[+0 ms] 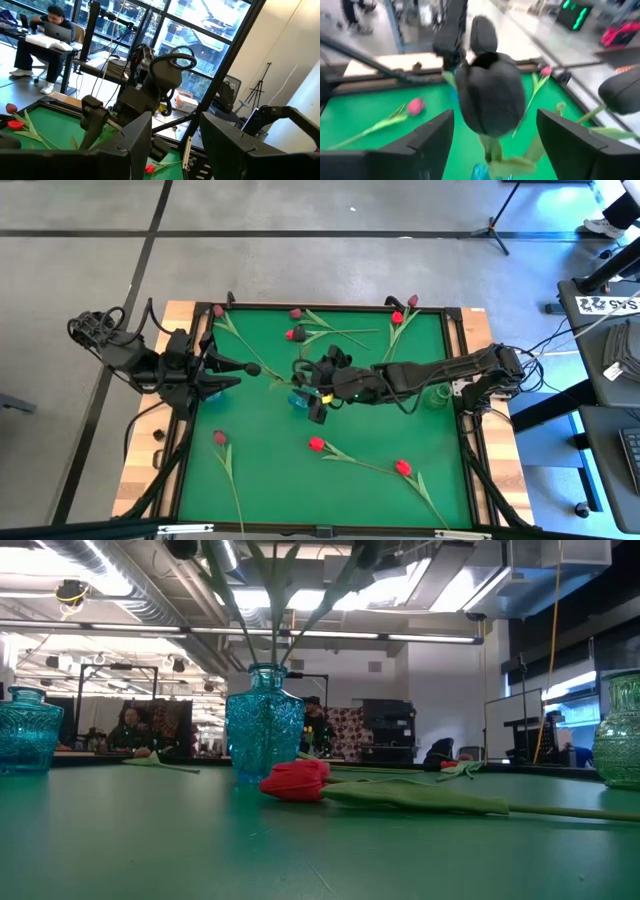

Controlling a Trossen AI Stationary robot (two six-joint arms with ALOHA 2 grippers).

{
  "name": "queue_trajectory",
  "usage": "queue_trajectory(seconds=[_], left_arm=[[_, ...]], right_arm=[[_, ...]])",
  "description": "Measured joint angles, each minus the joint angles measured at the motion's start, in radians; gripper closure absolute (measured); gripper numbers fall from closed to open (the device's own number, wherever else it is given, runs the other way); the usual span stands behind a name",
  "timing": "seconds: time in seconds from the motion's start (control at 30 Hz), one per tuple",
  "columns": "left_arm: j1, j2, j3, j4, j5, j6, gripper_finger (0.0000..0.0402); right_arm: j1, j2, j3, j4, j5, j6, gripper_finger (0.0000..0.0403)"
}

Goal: Sort flowers into vase by color
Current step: Put the black tulip into the right blue vase, then put the top right red tulip into the green vase

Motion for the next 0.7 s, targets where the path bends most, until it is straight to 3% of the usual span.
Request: queue_trajectory(seconds=[0.2, 0.4, 0.57, 0.7], left_arm=[[0.000, 0.000, 0.000, 0.000, -0.006, 0.031, 0.0238], [0.000, 0.000, 0.000, 0.000, -0.016, 0.066, 0.0238], [0.000, -0.004, 0.000, -0.002, -0.051, 0.096, 0.0238], [0.000, -0.011, 0.001, -0.011, -0.076, 0.112, 0.0238]], right_arm=[[0.000, 0.000, 0.146, -0.262, -0.068, 0.096, 0.0089], [0.001, 0.000, 0.316, -0.470, -0.067, 0.163, 0.0094], [0.000, 0.000, 0.476, -0.629, -0.035, 0.245, 0.0108], [-0.002, 0.000, 0.585, -0.755, 0.050, 0.308, 0.0119]])
